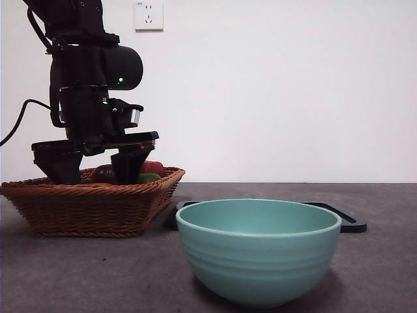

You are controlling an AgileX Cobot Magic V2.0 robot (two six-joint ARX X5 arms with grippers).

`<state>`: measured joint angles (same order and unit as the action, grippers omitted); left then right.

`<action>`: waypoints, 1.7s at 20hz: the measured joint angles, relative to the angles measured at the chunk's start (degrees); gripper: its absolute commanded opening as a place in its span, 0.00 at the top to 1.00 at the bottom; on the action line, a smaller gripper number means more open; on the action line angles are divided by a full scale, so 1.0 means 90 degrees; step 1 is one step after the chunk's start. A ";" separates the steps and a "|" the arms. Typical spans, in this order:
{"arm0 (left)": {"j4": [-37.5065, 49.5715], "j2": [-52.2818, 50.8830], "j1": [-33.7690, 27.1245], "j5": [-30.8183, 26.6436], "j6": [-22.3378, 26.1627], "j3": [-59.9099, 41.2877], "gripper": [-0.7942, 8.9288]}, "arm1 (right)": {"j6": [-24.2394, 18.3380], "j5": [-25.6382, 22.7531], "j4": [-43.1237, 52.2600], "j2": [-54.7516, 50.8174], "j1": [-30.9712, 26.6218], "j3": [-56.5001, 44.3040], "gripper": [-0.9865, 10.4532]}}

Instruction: Pick up the wifruite, put it on the bowl, pick up the plate, put it on desk

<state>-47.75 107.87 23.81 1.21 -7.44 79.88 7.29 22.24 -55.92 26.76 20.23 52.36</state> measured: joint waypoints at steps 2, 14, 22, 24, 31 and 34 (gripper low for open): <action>-0.0005 0.0000 -0.0002 0.0000 0.0002 0.0000 0.63 | 0.0000 0.0000 0.0000 0.0000 0.0000 0.0000 0.34; -0.1552 0.0005 -0.0051 0.0000 0.0010 0.1331 0.64 | 0.0000 0.0000 0.0000 0.0000 0.0000 0.0000 0.34; -0.2246 -0.1418 0.0148 0.0010 0.0053 0.1350 0.64 | 0.0000 0.0000 0.0000 0.0000 0.0000 0.0000 0.34; -0.2375 -0.1824 0.0347 0.0024 0.0056 0.1375 0.64 | 0.0000 0.0000 0.0000 0.0000 0.0002 0.0000 0.34; -0.2909 -0.2341 0.1673 0.0049 -0.0032 0.1375 0.64 | 0.0000 0.0000 0.0000 0.0000 0.0000 0.0000 0.34; -0.2902 -0.2339 0.2234 0.0044 -0.0248 0.1375 0.64 | 0.0000 0.0002 -0.0012 0.0000 0.0000 0.0000 0.34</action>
<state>-73.87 86.83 43.92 1.61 -9.67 92.25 7.29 22.26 -56.03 26.76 20.23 52.36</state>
